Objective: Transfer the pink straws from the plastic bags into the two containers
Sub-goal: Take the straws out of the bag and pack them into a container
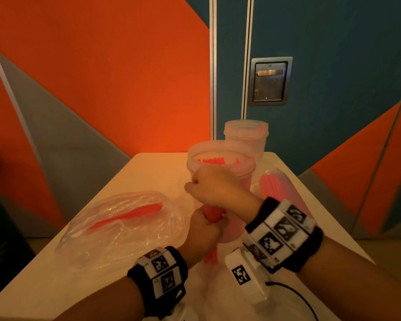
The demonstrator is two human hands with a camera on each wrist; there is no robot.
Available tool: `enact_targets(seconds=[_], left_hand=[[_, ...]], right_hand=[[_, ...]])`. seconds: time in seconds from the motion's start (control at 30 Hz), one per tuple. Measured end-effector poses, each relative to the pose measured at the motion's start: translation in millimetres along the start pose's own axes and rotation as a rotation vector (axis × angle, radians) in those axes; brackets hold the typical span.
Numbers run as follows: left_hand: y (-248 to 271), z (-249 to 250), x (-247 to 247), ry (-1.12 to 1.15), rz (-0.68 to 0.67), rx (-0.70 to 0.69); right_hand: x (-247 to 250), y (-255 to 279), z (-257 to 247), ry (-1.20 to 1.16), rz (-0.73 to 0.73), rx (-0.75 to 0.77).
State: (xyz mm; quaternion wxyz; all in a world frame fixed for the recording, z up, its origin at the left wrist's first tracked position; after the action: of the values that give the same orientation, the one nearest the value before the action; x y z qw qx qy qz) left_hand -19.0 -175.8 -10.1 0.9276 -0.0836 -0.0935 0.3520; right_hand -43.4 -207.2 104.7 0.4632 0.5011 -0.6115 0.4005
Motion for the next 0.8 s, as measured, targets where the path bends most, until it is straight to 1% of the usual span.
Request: enact_targets(seconds=[0.1, 0.17, 0.27, 0.33, 0.37, 0.4, 0.43, 0.53, 0.63, 0.7, 0.8], left_hand=[[-5, 44, 12, -0.082, 0.032, -0.113], [-11, 89, 20, -0.153, 0.024, -0.197], [-28, 155, 25, -0.218, -0.027, -0.270], [-45, 188, 27, -0.194, -0.037, -0.301], [-52, 200, 27, -0.176, -0.045, -0.309], [-60, 208, 27, -0.157, -0.052, -0.314], [-68, 212, 26, -0.133, -0.057, -0.316], [-94, 207, 20, -0.063, -0.076, -0.306], [-119, 191, 15, -0.040, -0.073, -0.297], [-133, 177, 13, -0.075, -0.072, -0.290], [-149, 163, 8, -0.121, -0.105, -0.272]], right_hand=[[46, 19, -6, -0.182, 0.164, 0.100], [84, 31, -14, -0.213, 0.261, 0.159], [142, 41, -24, -0.103, 0.464, 0.193], [176, 41, -27, 0.069, 0.618, 0.163], [189, 39, -29, 0.152, 0.663, 0.145], [200, 35, -30, 0.220, 0.673, 0.127], [208, 29, -30, 0.278, 0.655, 0.114], [217, 6, -27, 0.383, 0.556, 0.143], [210, -19, -13, 0.375, 0.507, 0.161], [201, -33, 2, 0.366, 0.494, 0.138], [191, -47, 22, 0.350, 0.499, 0.127]])
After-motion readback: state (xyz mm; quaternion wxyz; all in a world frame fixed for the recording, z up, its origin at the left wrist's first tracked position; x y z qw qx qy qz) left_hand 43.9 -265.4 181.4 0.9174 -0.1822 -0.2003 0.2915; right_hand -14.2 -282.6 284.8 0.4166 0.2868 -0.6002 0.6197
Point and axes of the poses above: each hand's wrist, its own y-axis away from the middle knuckle, its own x-axis out of the back of the hand, z = x × y, the point moved 5 cm from there along -y, towards the middle knuckle, and after that the axes turned 11 degrees about -z, right-handed, at the moved point
